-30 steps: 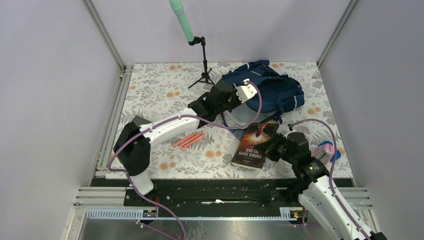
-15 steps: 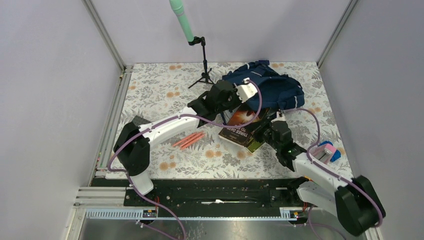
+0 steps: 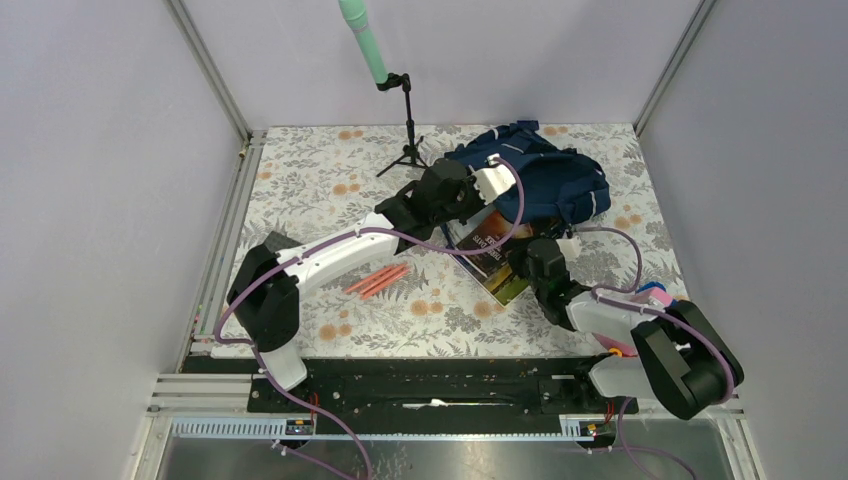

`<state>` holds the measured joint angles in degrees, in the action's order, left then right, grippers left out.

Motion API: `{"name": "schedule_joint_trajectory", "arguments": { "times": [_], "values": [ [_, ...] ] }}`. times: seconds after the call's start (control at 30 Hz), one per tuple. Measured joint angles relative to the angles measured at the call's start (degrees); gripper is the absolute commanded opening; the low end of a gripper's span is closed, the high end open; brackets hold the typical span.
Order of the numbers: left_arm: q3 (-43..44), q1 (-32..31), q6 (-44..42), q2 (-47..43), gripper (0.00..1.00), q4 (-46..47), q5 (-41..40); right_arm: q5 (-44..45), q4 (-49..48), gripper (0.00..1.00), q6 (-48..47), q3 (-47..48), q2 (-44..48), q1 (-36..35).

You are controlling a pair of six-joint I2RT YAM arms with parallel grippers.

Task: Pack the student bag
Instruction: Place the book in the student bag.

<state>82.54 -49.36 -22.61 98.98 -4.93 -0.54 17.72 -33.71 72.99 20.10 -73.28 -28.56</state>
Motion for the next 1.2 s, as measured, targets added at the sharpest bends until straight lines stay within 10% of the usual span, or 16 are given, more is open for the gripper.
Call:
{"name": "schedule_joint_trajectory", "arguments": {
  "times": [0.53,1.2],
  "values": [
    [1.86,0.00,1.70,0.02,0.00,-1.46,0.31,16.11,-2.99,0.00,1.90,8.96,-13.64,-0.22],
    [8.61,-0.04,6.56,0.50,0.00,-6.08,-0.61,15.72,3.34,0.00,7.61,5.53,-4.42,-10.97]
  ]
}}
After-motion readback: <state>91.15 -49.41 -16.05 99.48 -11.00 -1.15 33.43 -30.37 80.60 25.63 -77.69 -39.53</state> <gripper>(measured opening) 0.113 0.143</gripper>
